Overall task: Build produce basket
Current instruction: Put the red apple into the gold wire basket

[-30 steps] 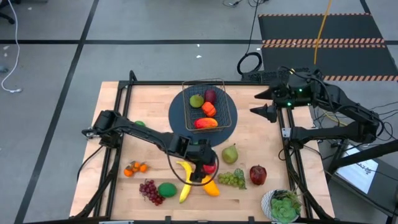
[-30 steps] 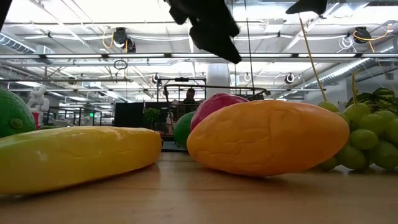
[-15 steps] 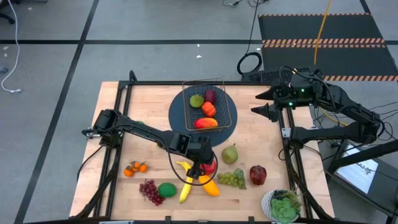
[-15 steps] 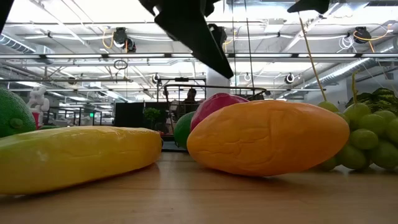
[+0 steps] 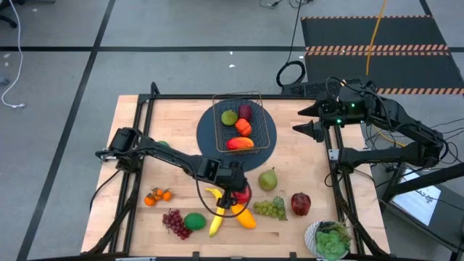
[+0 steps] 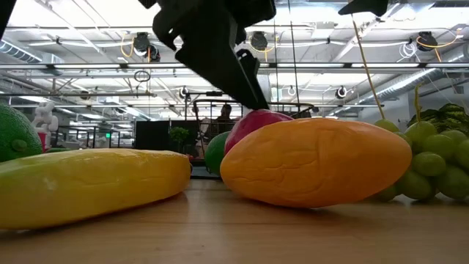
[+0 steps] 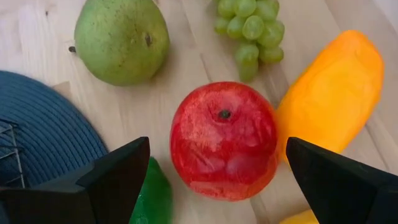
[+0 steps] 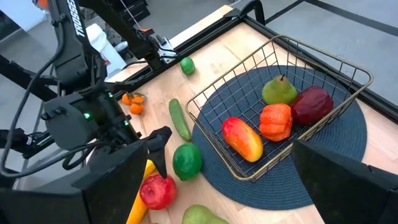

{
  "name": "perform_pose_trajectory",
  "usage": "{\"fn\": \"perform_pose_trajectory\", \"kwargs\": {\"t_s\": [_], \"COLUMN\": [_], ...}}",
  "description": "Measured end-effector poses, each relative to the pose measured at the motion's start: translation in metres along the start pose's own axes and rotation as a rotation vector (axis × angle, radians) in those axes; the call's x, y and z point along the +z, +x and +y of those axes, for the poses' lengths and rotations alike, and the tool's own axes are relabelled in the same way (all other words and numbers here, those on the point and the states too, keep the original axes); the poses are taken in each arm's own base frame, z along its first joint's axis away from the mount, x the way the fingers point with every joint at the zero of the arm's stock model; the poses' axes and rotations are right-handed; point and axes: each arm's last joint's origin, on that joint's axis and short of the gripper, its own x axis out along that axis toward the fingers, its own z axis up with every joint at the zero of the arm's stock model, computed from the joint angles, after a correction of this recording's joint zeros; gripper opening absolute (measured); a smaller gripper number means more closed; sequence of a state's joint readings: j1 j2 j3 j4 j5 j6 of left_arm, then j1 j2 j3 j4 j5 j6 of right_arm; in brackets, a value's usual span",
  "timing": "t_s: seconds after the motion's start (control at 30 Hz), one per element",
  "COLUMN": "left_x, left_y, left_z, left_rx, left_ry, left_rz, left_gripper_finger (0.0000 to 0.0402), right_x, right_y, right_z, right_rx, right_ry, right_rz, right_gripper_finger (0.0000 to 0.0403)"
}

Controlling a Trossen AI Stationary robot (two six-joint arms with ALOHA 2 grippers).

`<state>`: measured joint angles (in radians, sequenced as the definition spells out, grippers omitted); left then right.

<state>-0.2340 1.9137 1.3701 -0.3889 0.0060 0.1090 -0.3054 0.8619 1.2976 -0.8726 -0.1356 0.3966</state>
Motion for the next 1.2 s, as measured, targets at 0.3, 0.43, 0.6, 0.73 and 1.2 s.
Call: {"fn": "perform_pose_trajectory", "kwargs": {"t_s": [0.3,0.43,0.6,0.73,1.2], "left_x": [-0.009,-0.015,-0.019,-0.02,-0.02], "left_y": [0.009,0.013,0.017,0.018,0.03], "left_z": [-0.002,-0.002,0.0,-0.001,-0.003], "left_rx": [-0.027,-0.021,-0.011,-0.033,-0.074], "left_ry": [-0.013,-0.026,-0.037,-0.034,-0.036], "left_rz": [-0.045,-0.061,-0.085,-0.088,-0.119], "left_gripper_finger": [0.0379,0.0379,0.0379,0.0379,0.031], "right_x": [0.0,0.0,0.0,0.0,0.001], "right_y": [0.0,0.0,0.0,0.0,0.0], "right_z": [0.0,0.0,0.0,0.0,0.0], "right_rx": [0.0,0.0,0.0,0.0,0.0], "right_ry": [0.0,-0.009,-0.015,-0.015,0.035], "right_rz": [0.0,0.0,0.0,0.0,-0.009], "right_gripper_finger": [0.0391,0.0391,0.0391,0.0391,0.0391]}}
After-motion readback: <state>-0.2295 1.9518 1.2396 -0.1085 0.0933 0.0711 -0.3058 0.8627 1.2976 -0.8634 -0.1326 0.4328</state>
